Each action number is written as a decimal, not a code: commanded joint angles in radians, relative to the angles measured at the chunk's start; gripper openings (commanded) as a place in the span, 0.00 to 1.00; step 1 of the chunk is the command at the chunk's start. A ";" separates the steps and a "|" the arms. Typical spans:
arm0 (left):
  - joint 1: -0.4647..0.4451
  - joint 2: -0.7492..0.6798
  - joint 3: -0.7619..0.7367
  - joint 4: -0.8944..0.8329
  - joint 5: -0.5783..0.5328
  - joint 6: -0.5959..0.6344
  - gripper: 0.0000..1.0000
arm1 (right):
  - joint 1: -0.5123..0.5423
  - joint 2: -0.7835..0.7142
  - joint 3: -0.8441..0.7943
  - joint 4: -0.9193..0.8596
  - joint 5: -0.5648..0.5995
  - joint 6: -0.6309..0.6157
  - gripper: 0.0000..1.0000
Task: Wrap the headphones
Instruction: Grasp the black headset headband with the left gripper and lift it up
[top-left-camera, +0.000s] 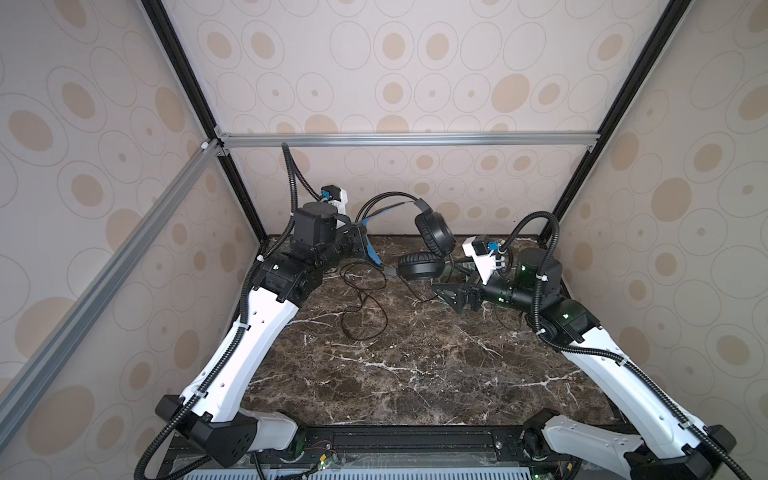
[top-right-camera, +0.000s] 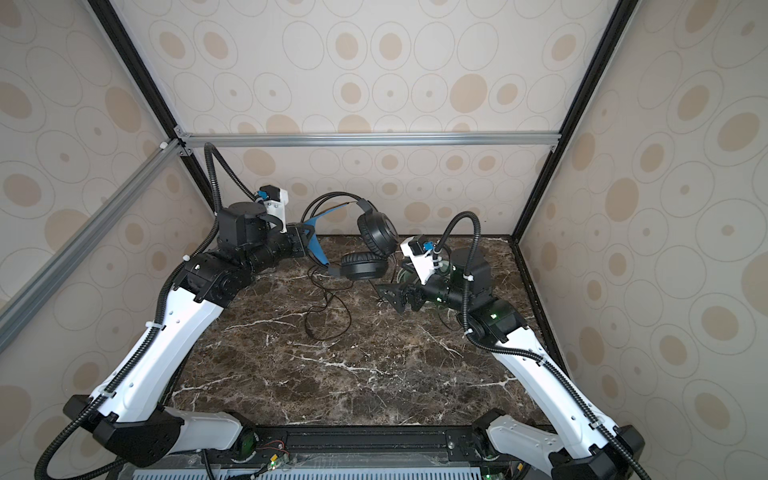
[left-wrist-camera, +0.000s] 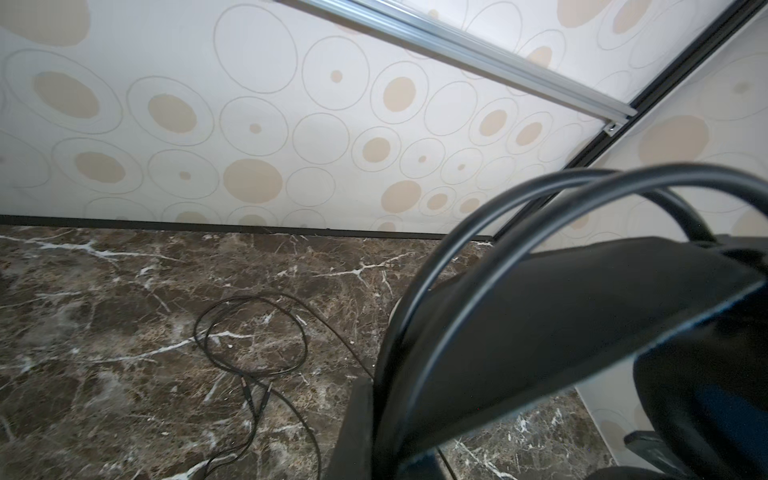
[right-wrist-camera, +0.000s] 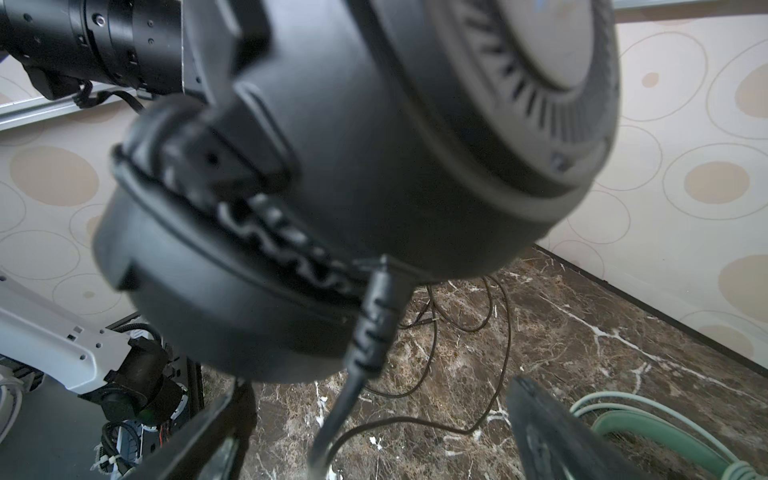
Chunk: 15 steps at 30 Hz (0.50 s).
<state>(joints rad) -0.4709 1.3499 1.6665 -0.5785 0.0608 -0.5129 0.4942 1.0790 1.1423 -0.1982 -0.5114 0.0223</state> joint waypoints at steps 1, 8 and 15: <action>0.005 -0.016 0.091 0.111 0.092 -0.058 0.00 | -0.006 0.005 0.004 0.071 -0.030 0.009 0.95; 0.005 0.003 0.157 0.147 0.144 -0.111 0.00 | -0.018 0.040 0.005 0.188 -0.031 0.056 0.87; 0.005 0.011 0.213 0.172 0.168 -0.135 0.00 | -0.024 0.078 0.010 0.276 -0.039 0.102 0.79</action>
<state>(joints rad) -0.4709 1.3636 1.8160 -0.5045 0.1864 -0.5896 0.4763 1.1450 1.1423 -0.0086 -0.5285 0.0887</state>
